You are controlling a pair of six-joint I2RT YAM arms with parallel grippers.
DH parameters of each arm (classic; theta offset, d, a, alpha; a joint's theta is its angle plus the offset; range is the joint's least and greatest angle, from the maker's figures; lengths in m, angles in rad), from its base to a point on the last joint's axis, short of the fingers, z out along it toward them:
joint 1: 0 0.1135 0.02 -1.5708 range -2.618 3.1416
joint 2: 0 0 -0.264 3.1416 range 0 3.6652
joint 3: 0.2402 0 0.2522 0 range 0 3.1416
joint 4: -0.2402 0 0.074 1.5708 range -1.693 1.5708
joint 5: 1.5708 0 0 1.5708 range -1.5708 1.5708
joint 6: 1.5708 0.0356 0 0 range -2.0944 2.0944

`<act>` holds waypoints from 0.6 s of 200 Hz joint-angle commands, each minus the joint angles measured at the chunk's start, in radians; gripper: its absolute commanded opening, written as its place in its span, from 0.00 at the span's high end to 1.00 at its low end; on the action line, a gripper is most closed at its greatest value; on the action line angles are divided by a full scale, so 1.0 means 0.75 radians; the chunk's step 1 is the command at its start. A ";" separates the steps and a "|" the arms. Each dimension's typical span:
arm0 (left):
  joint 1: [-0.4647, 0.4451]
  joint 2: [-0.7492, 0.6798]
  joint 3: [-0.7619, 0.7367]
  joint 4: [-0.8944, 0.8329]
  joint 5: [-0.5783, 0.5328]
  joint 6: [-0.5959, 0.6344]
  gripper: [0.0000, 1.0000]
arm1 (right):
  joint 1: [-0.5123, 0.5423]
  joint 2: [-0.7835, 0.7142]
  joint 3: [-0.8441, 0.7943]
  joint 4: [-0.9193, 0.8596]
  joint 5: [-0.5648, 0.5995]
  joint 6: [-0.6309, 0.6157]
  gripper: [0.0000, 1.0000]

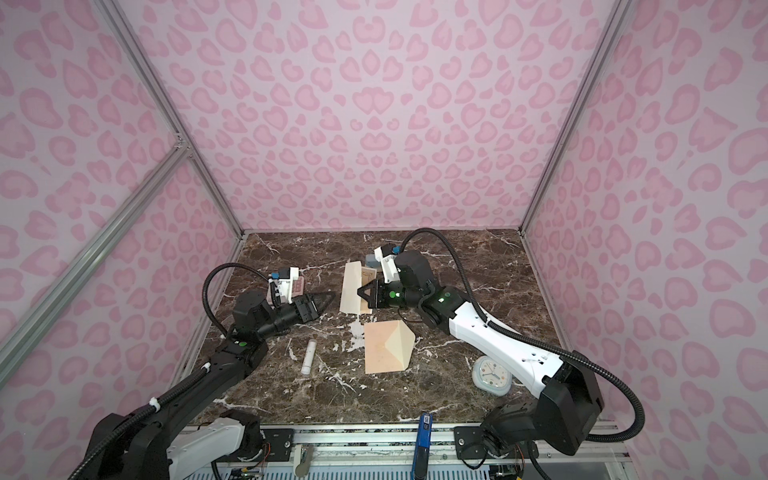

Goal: Place the letter into the envelope and seal it
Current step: 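Lift the folded letter upright with the right gripper while the left gripper approaches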

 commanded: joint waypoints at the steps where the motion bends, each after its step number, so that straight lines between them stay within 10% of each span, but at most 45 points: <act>1: 0.000 0.056 -0.010 0.370 0.100 -0.131 0.12 | 0.000 -0.011 -0.018 0.020 -0.063 0.032 1.00; 120: -0.052 0.306 0.000 0.747 0.171 -0.329 0.18 | 0.000 -0.046 -0.071 0.160 -0.173 0.132 1.00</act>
